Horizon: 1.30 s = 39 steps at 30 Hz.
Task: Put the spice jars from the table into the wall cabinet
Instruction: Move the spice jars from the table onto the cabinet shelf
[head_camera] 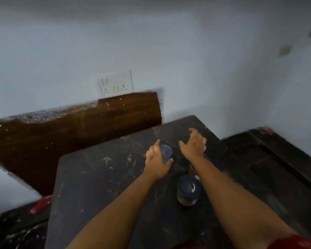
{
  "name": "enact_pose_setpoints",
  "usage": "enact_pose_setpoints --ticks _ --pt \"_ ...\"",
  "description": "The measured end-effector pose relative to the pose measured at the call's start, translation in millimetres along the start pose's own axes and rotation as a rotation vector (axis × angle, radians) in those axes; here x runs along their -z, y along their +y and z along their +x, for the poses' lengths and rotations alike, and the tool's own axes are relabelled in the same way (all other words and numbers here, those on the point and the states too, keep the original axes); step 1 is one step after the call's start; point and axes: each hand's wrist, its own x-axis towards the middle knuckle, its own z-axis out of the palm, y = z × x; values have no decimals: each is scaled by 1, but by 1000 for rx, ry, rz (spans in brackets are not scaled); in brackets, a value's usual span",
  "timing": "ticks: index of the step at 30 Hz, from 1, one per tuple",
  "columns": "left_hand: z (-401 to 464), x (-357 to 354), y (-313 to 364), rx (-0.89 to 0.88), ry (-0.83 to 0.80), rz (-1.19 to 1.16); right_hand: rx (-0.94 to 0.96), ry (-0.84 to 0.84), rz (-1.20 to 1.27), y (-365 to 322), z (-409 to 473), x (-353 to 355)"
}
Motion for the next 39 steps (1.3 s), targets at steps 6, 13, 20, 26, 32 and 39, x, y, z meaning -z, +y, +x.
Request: enact_pose_setpoints --ticks 6,13,20,26,32,39 --pt "-42 -48 -13 65 -159 -47 84 -200 -168 62 -37 1" --pt "-67 -47 0 7 -280 5 14 -457 -207 85 -97 -9" --pt "-116 -40 -20 172 -307 -255 84 -430 -437 89 -112 7" --pt "-136 -16 -29 204 -89 -395 -51 -240 -28 44 -135 5" --pt "-124 35 -28 182 -88 -640 -120 -349 274 -17 -145 26" --pt "-124 80 -16 359 -150 -1184 -408 -589 1118 -43 -145 50"
